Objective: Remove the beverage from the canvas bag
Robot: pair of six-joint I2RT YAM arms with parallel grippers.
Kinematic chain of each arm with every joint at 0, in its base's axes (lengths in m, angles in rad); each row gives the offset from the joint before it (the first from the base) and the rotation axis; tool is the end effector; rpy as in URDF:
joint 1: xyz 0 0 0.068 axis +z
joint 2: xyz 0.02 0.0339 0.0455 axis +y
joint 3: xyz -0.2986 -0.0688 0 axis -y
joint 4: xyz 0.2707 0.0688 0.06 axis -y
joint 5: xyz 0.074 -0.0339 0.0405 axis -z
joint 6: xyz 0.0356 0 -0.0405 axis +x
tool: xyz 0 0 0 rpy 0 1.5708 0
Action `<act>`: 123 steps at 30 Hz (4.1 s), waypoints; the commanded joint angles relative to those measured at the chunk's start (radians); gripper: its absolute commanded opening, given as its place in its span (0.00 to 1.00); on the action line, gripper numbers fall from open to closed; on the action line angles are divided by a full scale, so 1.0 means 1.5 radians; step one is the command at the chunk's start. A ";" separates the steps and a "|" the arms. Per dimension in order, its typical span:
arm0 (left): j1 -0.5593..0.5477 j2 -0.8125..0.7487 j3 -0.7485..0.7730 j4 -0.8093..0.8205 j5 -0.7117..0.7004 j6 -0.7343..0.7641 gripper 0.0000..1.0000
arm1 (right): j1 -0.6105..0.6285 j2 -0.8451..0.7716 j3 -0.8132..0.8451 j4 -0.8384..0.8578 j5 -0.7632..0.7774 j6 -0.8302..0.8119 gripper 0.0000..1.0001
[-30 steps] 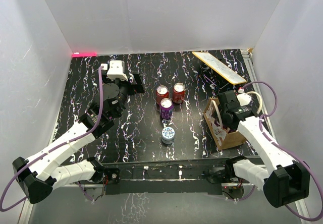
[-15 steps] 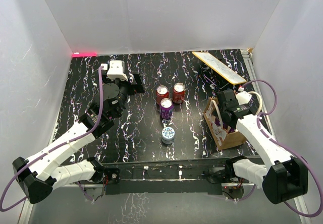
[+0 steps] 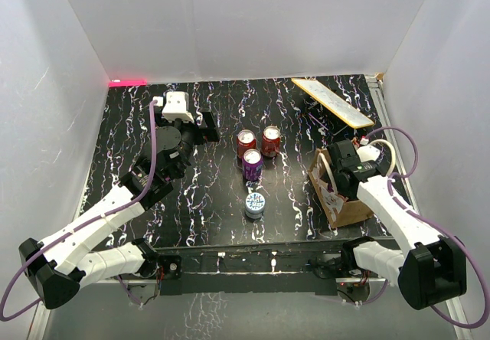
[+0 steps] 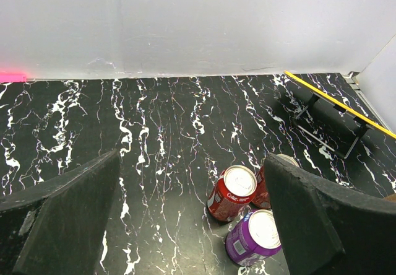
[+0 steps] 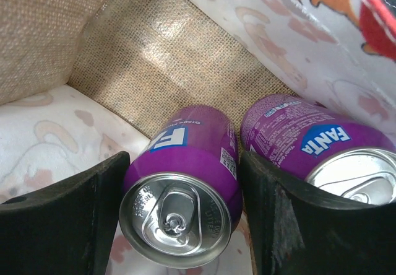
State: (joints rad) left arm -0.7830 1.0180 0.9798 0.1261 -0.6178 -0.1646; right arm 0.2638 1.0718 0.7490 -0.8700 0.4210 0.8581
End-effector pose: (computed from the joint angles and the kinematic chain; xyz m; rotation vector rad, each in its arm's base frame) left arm 0.1837 -0.1537 0.4263 -0.0393 1.5062 -0.3049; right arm 0.1893 0.0361 0.2477 0.8614 2.4506 -0.2055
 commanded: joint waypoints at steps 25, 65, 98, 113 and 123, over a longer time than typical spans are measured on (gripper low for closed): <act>-0.003 -0.012 0.016 0.006 0.003 -0.005 0.97 | 0.003 -0.123 0.157 -0.023 0.109 -0.005 0.20; -0.003 -0.008 0.017 0.004 0.004 -0.007 0.97 | 0.003 -0.037 0.342 0.253 -0.411 -0.264 0.08; -0.003 -0.013 0.017 0.007 -0.003 0.001 0.97 | 0.226 0.236 0.298 0.233 -0.136 -0.243 0.08; -0.003 -0.013 0.016 0.009 -0.006 0.004 0.97 | 0.224 0.319 0.340 0.216 -0.108 -0.236 0.08; -0.003 -0.013 0.016 0.010 -0.006 0.005 0.97 | 0.214 0.352 0.352 0.220 -0.108 -0.243 0.08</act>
State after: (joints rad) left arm -0.7830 1.0180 0.9798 0.1257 -0.6144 -0.1646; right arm 0.5934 1.6096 1.2079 -0.6216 0.2306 0.4915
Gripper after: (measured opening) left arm 0.970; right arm 0.670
